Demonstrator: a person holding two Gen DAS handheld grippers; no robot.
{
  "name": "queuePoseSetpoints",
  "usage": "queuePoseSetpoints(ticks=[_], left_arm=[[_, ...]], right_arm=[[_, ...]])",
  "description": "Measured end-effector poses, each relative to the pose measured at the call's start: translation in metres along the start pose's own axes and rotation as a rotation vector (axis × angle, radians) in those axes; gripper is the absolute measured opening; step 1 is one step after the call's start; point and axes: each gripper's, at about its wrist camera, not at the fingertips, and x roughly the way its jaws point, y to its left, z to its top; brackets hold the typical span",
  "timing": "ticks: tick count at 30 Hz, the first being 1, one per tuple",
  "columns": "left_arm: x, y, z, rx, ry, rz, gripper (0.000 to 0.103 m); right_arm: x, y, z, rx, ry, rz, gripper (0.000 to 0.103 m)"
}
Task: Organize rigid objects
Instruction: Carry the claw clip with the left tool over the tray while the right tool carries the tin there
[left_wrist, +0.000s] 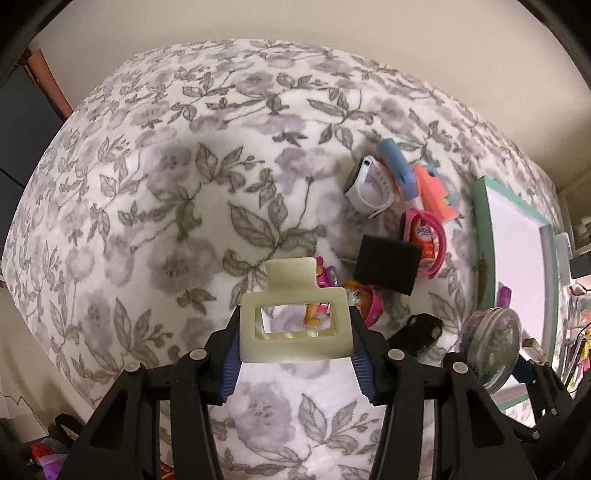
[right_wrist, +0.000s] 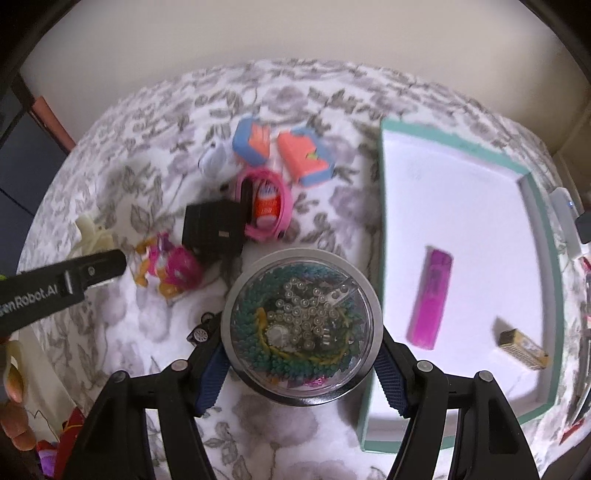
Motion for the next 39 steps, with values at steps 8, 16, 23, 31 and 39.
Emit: queuePoseSetpoints(ticks=[8, 16, 23, 31, 39], left_arm=[[-0.005, -0.01, -0.002, 0.021, -0.024, -0.026, 0.053], [-0.012, -0.035, 0.001, 0.065, -0.03, -0.07, 0.053], [-0.02, -0.07, 0.005, 0.13, -0.033, -0.101, 0.053], [-0.016, -0.134, 0.005, 0.256, -0.03, -0.096, 0.053], [0.001, -0.193, 0.002, 0.376, -0.035, -0.087, 0.053]], right_arm=[[-0.022, -0.027, 0.006, 0.089, -0.052, -0.002, 0.073], [-0.041, -0.072, 0.01, 0.204, -0.089, -0.032, 0.073], [-0.056, -0.107, 0.011, 0.263, -0.122, -0.083, 0.073], [-0.061, -0.161, 0.004, 0.388, -0.129, -0.099, 0.073], [-0.056, -0.202, -0.003, 0.495, -0.115, -0.088, 0.073]])
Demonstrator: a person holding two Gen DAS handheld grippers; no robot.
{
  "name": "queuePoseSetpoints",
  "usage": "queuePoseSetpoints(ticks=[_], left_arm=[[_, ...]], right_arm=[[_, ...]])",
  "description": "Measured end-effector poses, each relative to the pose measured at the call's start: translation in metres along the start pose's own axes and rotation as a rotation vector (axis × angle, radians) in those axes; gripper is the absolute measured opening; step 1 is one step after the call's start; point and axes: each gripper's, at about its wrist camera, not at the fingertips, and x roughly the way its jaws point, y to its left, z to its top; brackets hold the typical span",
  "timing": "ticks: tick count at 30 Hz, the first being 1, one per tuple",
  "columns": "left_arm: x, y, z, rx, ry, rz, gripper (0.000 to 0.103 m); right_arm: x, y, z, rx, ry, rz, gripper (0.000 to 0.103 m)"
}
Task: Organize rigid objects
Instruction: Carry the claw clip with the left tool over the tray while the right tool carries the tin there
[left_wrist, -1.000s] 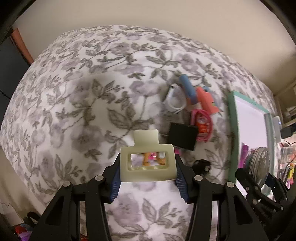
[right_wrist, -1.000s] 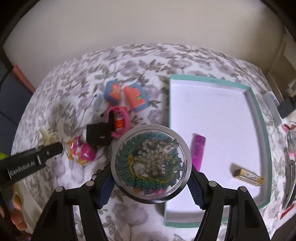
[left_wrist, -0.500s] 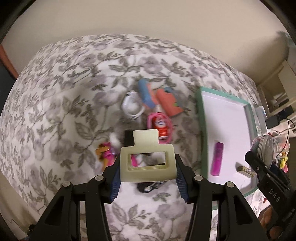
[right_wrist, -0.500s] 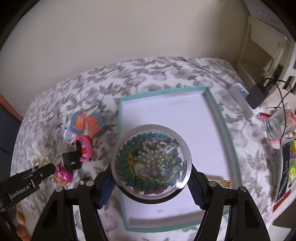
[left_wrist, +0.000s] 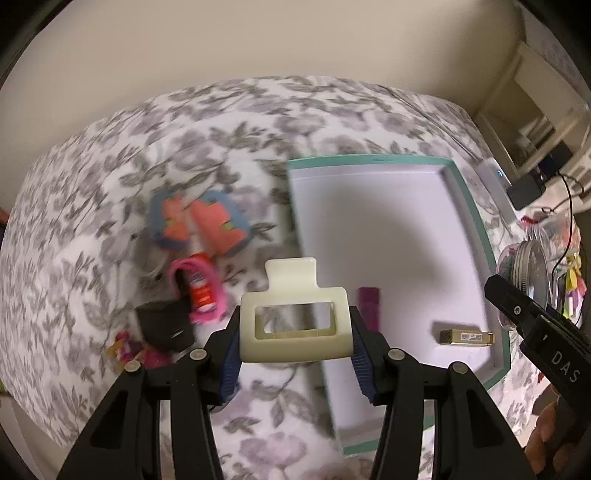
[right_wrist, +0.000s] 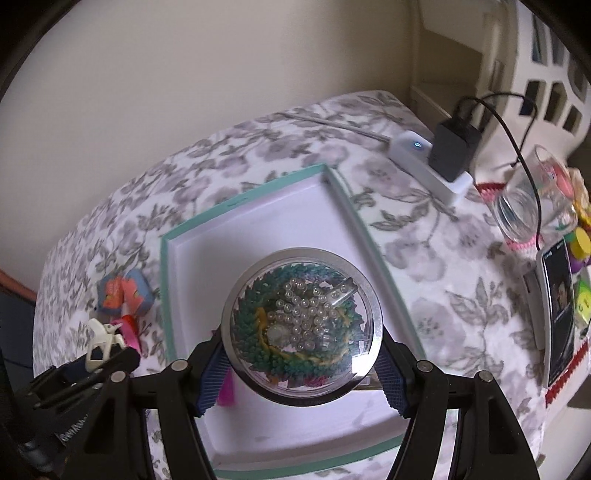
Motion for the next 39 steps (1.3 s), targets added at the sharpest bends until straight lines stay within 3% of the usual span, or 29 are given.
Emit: queuePoseSetpoints(ticks=[12, 27, 39], left_arm=[[0.033, -0.051, 0.016, 0.11, -0.016, -0.03, 0.053], [0.061, -0.051, 0.015, 0.11, -0.001, -0.043, 0.054], [0.065, -0.047, 0.014, 0.1, 0.008, -0.045, 0.054]], right_arm=[[0.02, -0.028, 0.01, 0.044, 0.029, -0.05, 0.073], [0.056, -0.032, 0.003, 0.021, 0.112, -0.096, 0.073], [0.062, -0.028, 0.0, -0.005, 0.129, -0.122, 0.073]])
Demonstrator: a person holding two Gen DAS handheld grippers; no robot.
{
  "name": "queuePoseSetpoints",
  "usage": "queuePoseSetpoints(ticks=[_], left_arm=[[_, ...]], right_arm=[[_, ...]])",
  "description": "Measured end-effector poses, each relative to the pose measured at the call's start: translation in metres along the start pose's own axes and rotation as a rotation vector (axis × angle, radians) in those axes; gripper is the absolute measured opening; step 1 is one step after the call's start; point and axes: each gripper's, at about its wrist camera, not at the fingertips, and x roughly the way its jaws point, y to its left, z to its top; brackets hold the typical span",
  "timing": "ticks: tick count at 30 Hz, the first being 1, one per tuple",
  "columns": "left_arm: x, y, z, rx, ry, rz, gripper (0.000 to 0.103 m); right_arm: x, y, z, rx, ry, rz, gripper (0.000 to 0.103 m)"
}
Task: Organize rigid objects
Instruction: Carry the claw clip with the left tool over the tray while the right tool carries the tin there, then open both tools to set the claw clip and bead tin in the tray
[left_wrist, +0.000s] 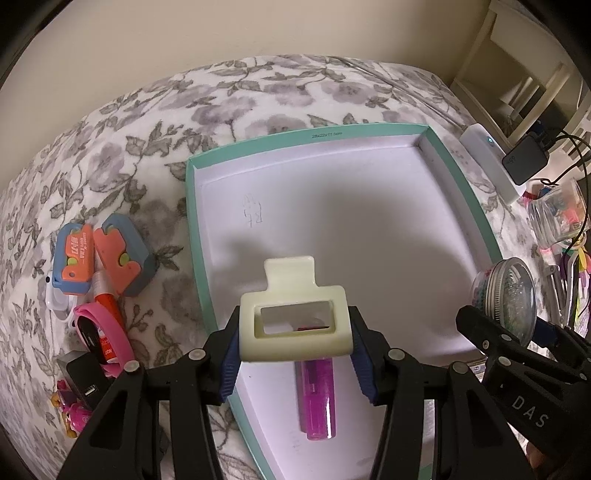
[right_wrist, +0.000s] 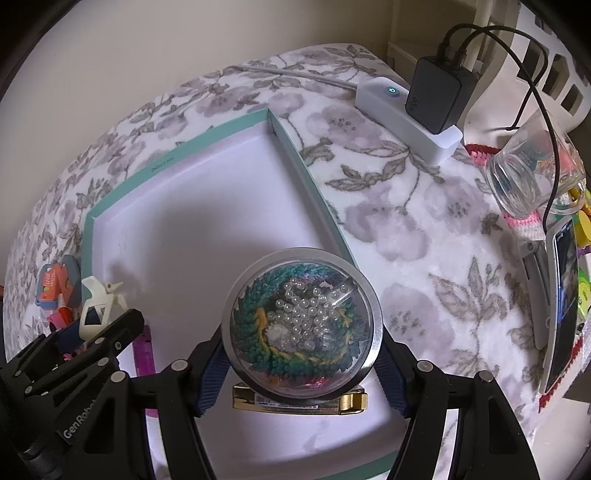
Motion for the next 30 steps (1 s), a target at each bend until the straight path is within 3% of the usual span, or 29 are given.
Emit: queuePoseSetpoints(ticks=[13, 16, 30], left_arm=[[-0.001, 0.003, 0.001, -0.026, 0.012, 0.0, 0.06], [-0.003, 0.006, 0.002, -0.041, 0.01, -0.004, 0.069], [-0.014, 0.012, 0.004, -0.074, -0.012, 0.013, 0.069]], right_arm=[[0.016, 0.005, 0.001, -0.008, 0.028, -0.023, 0.073], [0.017, 0.006, 0.0, -0.01, 0.032, -0.027, 0.073], [0.015, 0.017, 0.0, -0.054, 0.005, -0.032, 0.08]])
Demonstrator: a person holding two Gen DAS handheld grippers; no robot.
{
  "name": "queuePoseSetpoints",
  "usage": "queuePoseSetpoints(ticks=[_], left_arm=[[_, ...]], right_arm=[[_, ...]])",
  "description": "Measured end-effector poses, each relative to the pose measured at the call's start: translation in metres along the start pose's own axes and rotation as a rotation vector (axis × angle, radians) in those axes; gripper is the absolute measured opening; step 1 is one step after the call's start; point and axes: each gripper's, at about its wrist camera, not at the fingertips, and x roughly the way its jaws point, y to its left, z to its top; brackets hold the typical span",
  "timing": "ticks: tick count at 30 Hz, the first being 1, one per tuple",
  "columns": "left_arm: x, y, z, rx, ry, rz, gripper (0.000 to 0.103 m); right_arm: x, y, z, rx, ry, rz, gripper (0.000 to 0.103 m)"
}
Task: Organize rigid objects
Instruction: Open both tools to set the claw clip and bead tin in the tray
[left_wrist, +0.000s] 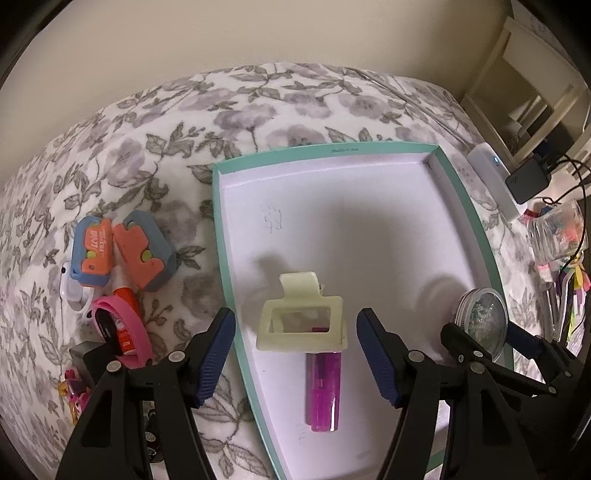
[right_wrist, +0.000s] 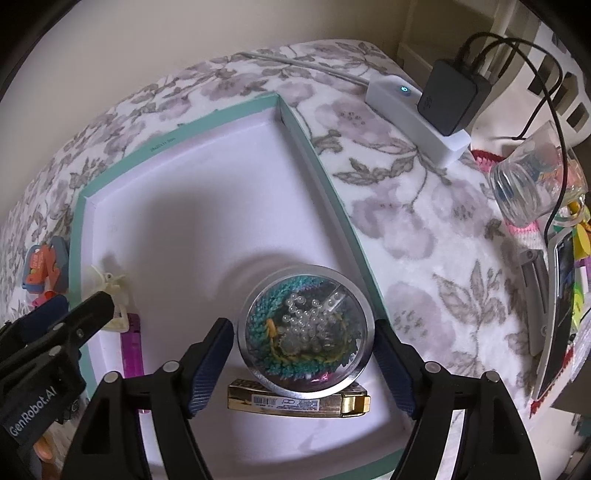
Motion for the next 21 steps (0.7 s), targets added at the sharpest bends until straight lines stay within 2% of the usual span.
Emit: queuePoseSetpoints(ticks=[3, 5, 6, 7, 8, 9, 21], left_arm=[[-0.003, 0.004, 0.001, -0.019, -0.008, 0.005, 0.07], [-0.005, 0.008, 0.003, -0.034, -0.014, 0.012, 0.07], [-0.006, 0.01, 0.003, -0.042, -0.016, 0.014, 0.071], [-0.007, 0.013, 0.004, -0.05, -0.019, 0.016, 0.076], [-0.007, 0.016, 0.004, -0.062, -0.022, 0.018, 0.084], [-0.008, 0.019, 0.005, -0.077, -0.028, 0.021, 0.086], [-0.009, 0.06, 0.004, -0.233, -0.033, 0.031, 0.088]], right_arm=[[-0.006, 0.0, 0.0, 0.001, -0.01, 0.002, 0.08], [-0.011, -0.001, 0.0, 0.003, -0.024, 0.013, 0.086], [-0.014, 0.0, 0.001, 0.004, -0.036, 0.022, 0.093], [-0.016, 0.0, 0.001, 0.002, -0.045, 0.026, 0.1], [-0.018, 0.0, 0.001, -0.003, -0.051, 0.022, 0.101], [-0.02, 0.001, 0.001, -0.011, -0.059, 0.018, 0.102], [-0.02, 0.001, 0.002, -0.008, -0.066, 0.024, 0.103]])
